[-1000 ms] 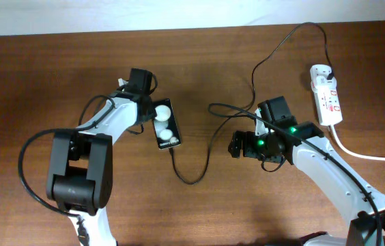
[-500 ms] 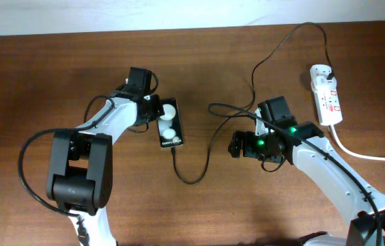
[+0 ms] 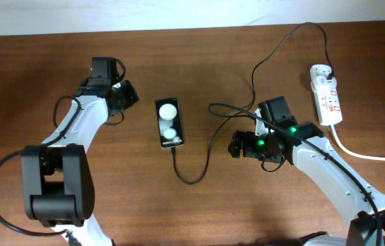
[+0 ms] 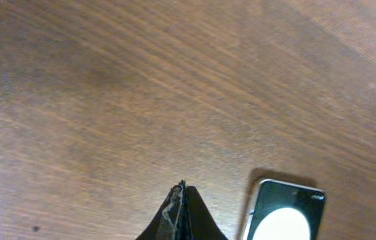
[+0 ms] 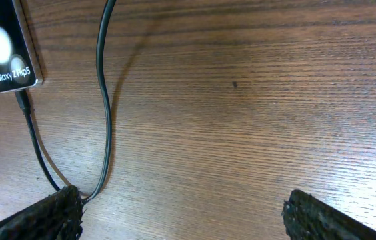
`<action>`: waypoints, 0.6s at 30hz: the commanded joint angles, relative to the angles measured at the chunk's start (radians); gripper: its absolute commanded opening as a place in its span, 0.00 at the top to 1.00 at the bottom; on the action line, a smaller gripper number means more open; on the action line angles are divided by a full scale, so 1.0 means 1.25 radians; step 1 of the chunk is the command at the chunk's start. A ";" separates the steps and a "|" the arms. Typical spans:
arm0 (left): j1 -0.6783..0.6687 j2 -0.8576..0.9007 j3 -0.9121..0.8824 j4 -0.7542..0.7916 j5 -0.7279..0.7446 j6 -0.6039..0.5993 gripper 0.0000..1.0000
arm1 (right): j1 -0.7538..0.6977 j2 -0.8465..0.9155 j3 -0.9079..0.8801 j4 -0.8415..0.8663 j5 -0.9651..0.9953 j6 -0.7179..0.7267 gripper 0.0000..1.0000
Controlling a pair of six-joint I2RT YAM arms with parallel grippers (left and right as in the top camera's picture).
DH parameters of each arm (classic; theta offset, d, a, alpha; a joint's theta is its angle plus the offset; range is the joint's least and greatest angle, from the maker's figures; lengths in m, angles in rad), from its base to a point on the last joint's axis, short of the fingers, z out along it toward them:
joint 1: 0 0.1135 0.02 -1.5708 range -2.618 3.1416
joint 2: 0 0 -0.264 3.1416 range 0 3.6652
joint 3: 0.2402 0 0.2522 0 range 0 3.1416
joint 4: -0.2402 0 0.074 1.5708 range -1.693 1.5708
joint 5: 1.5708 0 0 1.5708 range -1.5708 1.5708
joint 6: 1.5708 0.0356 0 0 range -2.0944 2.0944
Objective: Plug charger to phone and switch on socket
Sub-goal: 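Open the left gripper and withdraw it from the phone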
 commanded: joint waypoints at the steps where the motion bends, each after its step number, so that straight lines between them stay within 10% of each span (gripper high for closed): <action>1: 0.013 -0.015 0.012 -0.014 0.005 0.011 0.87 | -0.001 -0.006 0.002 0.000 -0.005 -0.006 0.01; 3: 0.014 -0.015 0.012 -0.015 0.005 0.011 0.77 | -0.001 -0.006 0.002 0.000 -0.005 -0.006 0.01; 8: 0.015 -0.015 0.012 -0.029 0.005 0.011 0.03 | -0.001 -0.006 0.002 0.000 -0.005 -0.006 0.01; 18: 0.015 -0.015 0.012 -0.029 0.005 0.011 0.01 | -0.001 -0.006 0.002 0.002 -0.005 -0.006 0.01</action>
